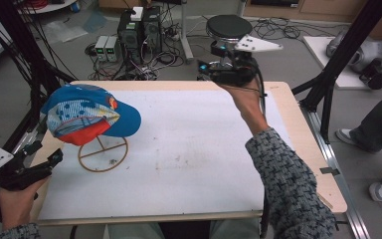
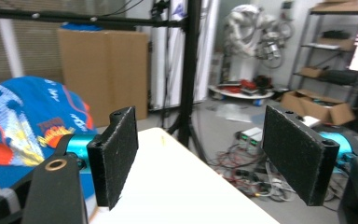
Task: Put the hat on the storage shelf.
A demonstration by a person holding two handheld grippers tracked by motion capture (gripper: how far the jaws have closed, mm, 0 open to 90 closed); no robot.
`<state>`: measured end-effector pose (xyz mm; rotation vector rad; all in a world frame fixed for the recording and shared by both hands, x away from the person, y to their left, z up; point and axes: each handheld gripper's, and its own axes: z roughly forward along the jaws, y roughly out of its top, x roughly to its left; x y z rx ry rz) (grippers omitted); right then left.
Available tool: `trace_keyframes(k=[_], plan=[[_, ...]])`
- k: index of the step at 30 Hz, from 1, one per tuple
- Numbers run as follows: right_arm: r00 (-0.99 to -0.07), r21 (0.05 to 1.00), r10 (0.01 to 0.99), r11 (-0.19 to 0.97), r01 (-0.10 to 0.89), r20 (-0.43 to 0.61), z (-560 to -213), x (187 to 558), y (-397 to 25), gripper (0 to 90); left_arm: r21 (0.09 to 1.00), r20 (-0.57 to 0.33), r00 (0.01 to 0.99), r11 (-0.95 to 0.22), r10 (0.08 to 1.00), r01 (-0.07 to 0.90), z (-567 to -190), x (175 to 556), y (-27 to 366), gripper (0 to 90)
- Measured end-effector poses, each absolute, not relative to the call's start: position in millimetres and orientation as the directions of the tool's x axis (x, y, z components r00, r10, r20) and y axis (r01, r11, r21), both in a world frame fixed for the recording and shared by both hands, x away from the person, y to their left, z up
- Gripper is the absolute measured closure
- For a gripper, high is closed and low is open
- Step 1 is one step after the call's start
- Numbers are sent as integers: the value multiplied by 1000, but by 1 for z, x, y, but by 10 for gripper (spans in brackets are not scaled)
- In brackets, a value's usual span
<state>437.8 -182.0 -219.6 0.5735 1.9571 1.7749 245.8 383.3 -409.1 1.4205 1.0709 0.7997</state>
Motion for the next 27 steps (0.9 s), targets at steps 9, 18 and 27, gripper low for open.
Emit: trace_keyframes(k=[9, 18, 27], plan=[[-734, 996, 679, 80, 27, -35, -250, 417, -246, 217, 983, -95, 371, 30, 924, 179, -412, 249, 376, 174], [-622, 996, 781, 88, 19, -57, -286, 381, -293, 194, 982, -76, 375, 5, 924, 188, -413, 251, 372, 174], [-526, 996, 850, 74, 50, -37, -322, 345, -319, 166, 982, -76, 385, 2, 920, 188, -413, 251, 368, 174]])
